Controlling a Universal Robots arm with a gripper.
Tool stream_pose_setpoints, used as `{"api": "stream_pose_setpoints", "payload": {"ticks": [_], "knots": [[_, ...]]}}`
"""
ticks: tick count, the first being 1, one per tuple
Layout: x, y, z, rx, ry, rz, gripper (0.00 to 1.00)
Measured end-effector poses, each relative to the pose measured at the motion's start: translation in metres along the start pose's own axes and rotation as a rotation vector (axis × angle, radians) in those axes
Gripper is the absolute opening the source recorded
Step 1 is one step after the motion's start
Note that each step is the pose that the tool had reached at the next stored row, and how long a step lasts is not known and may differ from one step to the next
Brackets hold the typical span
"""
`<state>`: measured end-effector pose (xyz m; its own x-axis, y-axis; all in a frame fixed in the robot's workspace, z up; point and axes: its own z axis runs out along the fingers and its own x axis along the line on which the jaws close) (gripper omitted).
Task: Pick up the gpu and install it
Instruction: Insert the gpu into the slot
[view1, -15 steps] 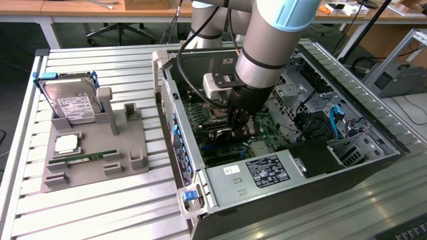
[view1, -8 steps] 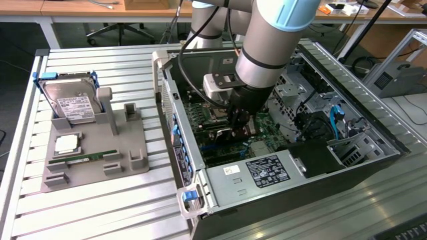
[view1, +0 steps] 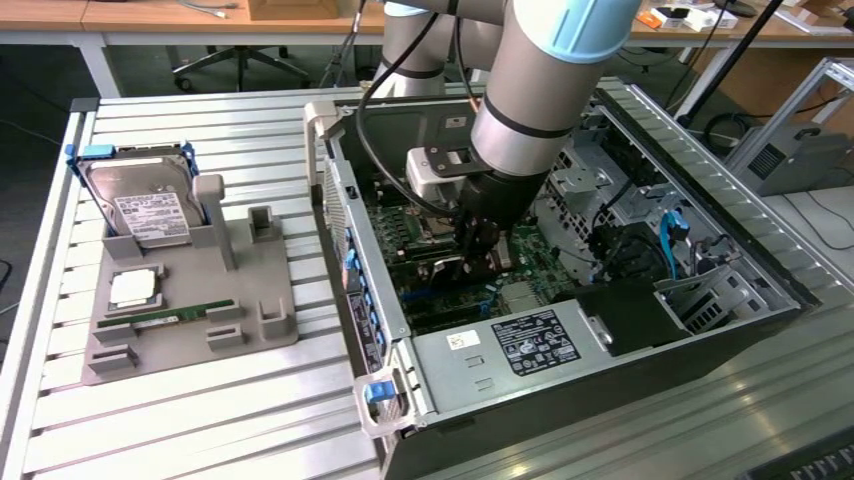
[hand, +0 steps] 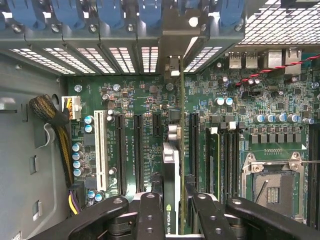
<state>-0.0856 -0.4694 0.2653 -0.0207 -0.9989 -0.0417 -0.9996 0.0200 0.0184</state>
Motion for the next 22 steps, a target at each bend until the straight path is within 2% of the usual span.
{"api": "stream_pose_setpoints", "payload": {"ticks": [3,9,12,16,22], "knots": [[0.0000,-0.0001,0.0000,0.0000,0.0000,0.000,0.27],[0.0000,-0.0013,0.0000,0.0002,0.0050,0.014,0.27],[0.0000,-0.0016,0.0000,-0.0001,0.0051,0.014,0.27],[0.0001,-0.0037,-0.0003,-0.0067,0.0052,0.014,0.27],[0.0003,-0.0064,-0.0004,-0.0129,0.0054,0.015,0.27]]}}
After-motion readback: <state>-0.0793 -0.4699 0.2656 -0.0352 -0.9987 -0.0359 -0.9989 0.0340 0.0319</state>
